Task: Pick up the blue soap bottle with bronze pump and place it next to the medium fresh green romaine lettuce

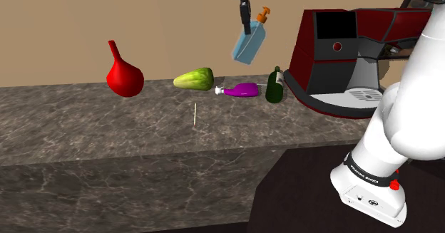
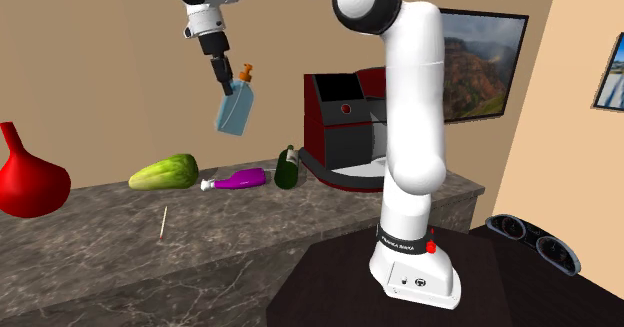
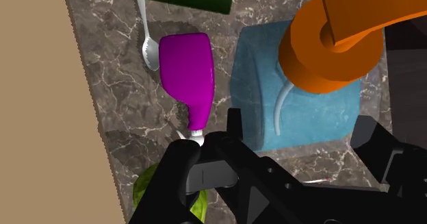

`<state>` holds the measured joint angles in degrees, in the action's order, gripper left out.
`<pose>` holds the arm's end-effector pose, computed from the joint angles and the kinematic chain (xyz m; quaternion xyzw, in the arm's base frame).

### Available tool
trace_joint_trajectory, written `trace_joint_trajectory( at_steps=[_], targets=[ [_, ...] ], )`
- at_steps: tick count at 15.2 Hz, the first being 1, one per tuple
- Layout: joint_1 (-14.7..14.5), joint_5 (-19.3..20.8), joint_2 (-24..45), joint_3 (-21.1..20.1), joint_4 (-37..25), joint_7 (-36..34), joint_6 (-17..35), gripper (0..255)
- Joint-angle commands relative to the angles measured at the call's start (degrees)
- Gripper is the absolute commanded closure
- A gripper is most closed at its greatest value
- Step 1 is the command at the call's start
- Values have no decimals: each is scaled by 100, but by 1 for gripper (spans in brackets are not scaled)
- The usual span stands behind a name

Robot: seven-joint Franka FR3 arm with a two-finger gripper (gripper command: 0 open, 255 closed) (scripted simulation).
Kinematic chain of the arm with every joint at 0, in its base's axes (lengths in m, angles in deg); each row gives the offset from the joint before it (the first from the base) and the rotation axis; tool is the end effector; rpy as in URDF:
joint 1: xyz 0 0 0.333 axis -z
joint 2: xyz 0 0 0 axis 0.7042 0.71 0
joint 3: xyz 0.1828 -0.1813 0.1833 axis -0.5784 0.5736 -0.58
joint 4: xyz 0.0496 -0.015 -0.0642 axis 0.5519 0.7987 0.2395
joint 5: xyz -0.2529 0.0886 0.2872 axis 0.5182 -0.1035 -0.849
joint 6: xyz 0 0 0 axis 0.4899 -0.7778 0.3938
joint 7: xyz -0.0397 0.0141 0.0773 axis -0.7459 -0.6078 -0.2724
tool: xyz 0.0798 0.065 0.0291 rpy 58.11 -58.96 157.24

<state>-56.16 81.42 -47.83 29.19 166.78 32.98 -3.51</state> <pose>0.5720 -0.0128 0.5938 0.9488 0.2966 -0.1021 0.0367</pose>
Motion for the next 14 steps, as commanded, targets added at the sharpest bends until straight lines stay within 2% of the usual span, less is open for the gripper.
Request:
trace_joint_trajectory(
  at_steps=[1,5,9,14],
  targets=[
    [51,-109,557,19,-606,61,-50,255],
    [213,-323,1694,27,-1986,174,-301,255],
    [498,-559,3193,-14,-4181,261,-997,255],
    [394,-504,2803,-14,-3118,199,-329,255]
  ],
)
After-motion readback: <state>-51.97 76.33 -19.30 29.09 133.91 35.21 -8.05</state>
